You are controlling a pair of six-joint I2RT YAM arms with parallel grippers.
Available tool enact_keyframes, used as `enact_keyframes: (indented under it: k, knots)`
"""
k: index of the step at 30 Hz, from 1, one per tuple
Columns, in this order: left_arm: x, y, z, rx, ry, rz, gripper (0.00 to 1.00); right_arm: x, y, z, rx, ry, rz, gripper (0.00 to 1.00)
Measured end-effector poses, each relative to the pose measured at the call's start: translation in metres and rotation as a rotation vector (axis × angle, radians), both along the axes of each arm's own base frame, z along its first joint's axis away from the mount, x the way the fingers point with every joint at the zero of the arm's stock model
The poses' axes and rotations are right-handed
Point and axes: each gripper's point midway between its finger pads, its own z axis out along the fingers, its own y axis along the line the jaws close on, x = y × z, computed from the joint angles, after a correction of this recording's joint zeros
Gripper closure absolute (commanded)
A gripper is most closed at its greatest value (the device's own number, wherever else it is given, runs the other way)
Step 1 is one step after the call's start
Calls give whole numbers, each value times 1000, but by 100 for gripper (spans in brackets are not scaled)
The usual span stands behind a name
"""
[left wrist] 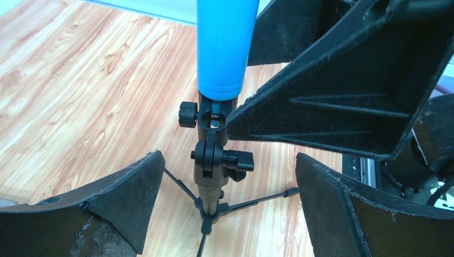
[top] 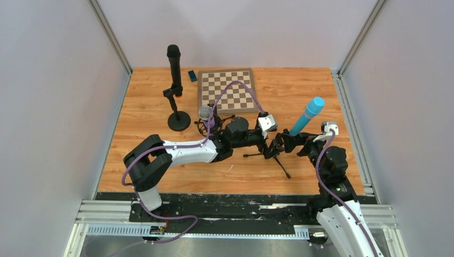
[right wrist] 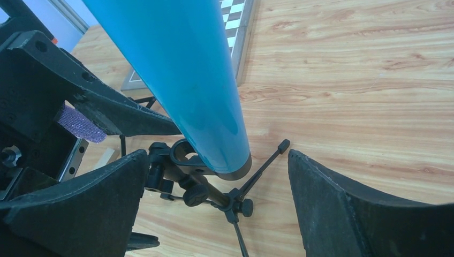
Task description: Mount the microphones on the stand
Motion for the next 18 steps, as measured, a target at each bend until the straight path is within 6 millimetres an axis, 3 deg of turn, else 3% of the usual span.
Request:
enact_keyframes:
  k: [10,18]
  knots:
    - [6,20,-4,-46,23,-15,2,-8,0,16,43,23,-5,0]
    - [6,21,1,-71,33,-25,4,-17,-1,1,60,111,-15,1]
